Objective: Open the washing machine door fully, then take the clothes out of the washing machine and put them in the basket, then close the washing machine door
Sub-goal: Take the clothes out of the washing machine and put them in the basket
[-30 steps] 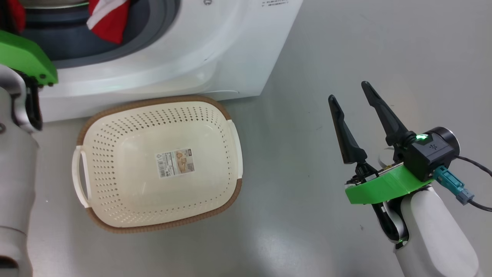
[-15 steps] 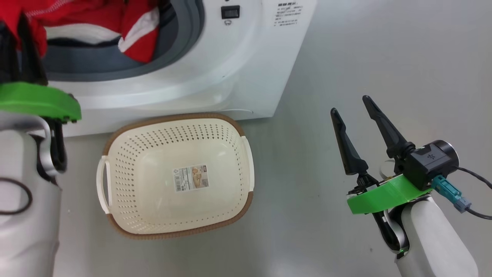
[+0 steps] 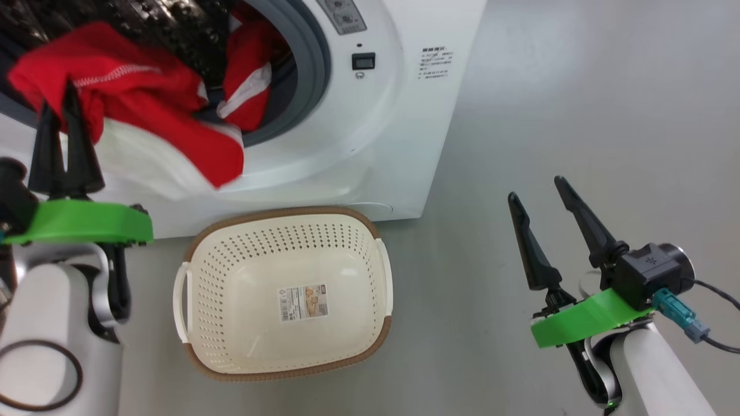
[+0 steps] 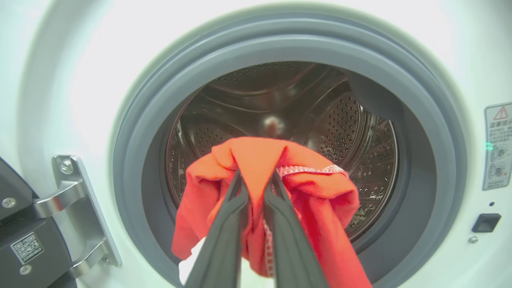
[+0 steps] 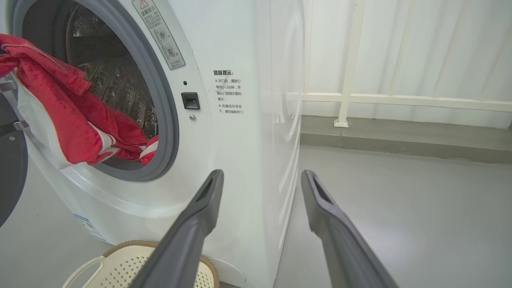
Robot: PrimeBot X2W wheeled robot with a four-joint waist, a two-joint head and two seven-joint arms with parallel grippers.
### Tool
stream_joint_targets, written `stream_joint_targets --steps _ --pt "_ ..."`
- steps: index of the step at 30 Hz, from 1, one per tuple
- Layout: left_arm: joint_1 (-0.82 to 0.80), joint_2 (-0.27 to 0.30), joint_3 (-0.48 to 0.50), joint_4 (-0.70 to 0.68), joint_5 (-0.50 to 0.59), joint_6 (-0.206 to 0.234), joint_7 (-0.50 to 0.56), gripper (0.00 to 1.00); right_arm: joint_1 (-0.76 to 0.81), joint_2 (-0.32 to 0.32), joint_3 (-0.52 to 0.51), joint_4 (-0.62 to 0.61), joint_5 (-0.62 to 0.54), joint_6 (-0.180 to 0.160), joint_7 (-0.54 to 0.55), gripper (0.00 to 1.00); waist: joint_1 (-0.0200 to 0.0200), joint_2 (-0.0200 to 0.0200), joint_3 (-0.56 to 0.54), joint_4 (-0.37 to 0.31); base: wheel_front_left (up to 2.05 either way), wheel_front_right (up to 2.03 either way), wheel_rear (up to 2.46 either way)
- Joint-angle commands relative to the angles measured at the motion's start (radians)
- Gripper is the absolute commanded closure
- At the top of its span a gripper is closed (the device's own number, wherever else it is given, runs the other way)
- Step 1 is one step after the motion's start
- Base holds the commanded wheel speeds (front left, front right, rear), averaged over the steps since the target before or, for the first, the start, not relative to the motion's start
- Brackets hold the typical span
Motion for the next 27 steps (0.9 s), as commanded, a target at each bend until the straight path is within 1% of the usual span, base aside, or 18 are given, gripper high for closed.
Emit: stream_joint_targets --steps 1,9,18,22,27 --pt "0.027 0.024 0.038 -0.051 0.012 -0.006 -0.012 1.0 0.023 0.006 0.02 -0.022 -0.007 0.006 -0.006 0.0 0.0 -0.0001 -0.029 0.013 0.0 0.0 0.0" --pt "0.104 -0.002 0.031 -0.161 0.019 -0.017 -0.012 1.0 0.039 0.006 0.015 -0.021 -0.002 0.006 -0.006 0.0 0.0 -0.0001 -0.057 0.021 0.0 0.0 0.0" --pt "0.237 -0.032 0.022 -0.306 0.02 -0.012 -0.012 1.0 0.062 0.006 0.009 -0.005 0.002 0.006 -0.006 0.0 0.0 -0.0001 -0.091 0.026 0.0 0.0 0.0" --pt "0.273 -0.037 0.02 -0.315 0.008 -0.012 -0.002 1.0 0.062 0.006 0.009 -0.005 0.0 0.006 -0.006 0.0 0.0 -0.0001 -0.091 0.028 0.0 0.0 0.0" --pt "0.293 -0.053 0.014 -0.283 -0.016 -0.022 -0.003 1.0 0.054 0.006 0.012 -0.008 -0.001 0.006 -0.006 0.0 0.0 -0.0001 -0.08 0.025 0.0 0.0 0.0"
